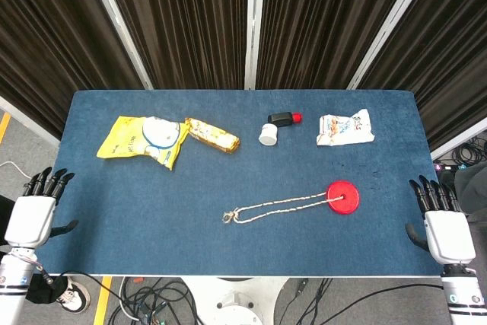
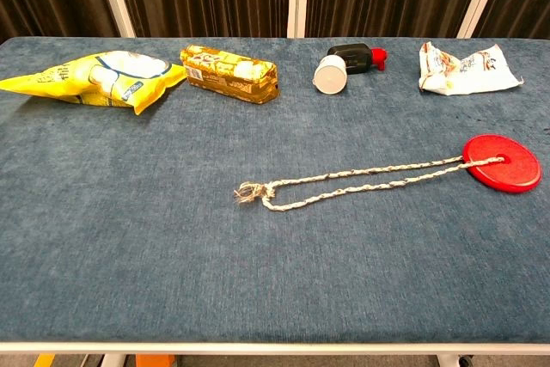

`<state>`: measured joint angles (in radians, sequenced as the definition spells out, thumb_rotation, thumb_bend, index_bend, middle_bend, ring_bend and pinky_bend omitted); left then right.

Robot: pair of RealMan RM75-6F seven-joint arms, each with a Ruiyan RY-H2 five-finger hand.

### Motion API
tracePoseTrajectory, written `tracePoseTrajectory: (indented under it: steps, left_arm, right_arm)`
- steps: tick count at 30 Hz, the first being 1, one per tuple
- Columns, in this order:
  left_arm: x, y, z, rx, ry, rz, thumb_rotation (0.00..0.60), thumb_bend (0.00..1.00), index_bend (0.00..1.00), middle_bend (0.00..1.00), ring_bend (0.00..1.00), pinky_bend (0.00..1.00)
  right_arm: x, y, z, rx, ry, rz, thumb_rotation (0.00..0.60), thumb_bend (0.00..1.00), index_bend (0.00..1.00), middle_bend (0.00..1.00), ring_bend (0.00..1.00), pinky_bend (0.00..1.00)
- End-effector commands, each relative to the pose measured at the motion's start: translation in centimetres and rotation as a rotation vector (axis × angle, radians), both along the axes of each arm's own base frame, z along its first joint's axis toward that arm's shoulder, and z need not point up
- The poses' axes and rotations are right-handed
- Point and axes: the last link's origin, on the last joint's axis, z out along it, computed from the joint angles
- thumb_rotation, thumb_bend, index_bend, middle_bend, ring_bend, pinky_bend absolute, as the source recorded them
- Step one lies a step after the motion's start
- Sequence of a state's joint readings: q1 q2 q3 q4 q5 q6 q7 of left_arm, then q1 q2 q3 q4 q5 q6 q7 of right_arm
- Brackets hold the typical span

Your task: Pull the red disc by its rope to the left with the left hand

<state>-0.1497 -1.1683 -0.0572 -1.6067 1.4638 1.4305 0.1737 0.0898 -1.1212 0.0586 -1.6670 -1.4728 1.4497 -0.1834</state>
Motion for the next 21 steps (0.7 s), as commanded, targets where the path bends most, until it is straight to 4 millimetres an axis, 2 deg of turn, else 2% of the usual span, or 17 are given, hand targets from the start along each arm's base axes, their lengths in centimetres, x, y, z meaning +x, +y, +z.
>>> tracePoseTrajectory:
  steps: [1, 12, 17, 21]
  left_arm:
    - [0.0, 0.0, 0.0, 0.002, -0.002, 0.001, 0.600, 0.02, 0.14, 0.10, 0.01, 0.11]
    - [1.0, 0.1, -0.7, -0.041, -0.029, -0.028, 0.600, 0.02, 0.14, 0.10, 0.01, 0.11]
    - [2.8, 0.7, -2.5, -0.132, -0.044, -0.101, 0.600, 0.02, 0.14, 0.10, 0.01, 0.12]
    - [5.4, 2.0, -4.6, -0.213, -0.051, -0.187, 0.600, 0.02, 0.14, 0.10, 0.01, 0.13]
  right_arm:
    - [0.0, 0.0, 0.0, -0.001, -0.002, -0.001, 0.600, 0.20, 0.00, 0.00, 0.00, 0.00]
    - [-0.2, -0.1, 0.1, -0.004, -0.010, -0.011, 0.600, 0.20, 0.00, 0.00, 0.00, 0.00]
    - [-0.5, 0.0, 0.0, 0.010, -0.002, -0.011, 0.600, 0.20, 0.00, 0.00, 0.00, 0.00]
    - [-0.8, -0.2, 0.5, 0.001, -0.001, -0.021, 0.600, 0.20, 0.00, 0.00, 0.00, 0.00]
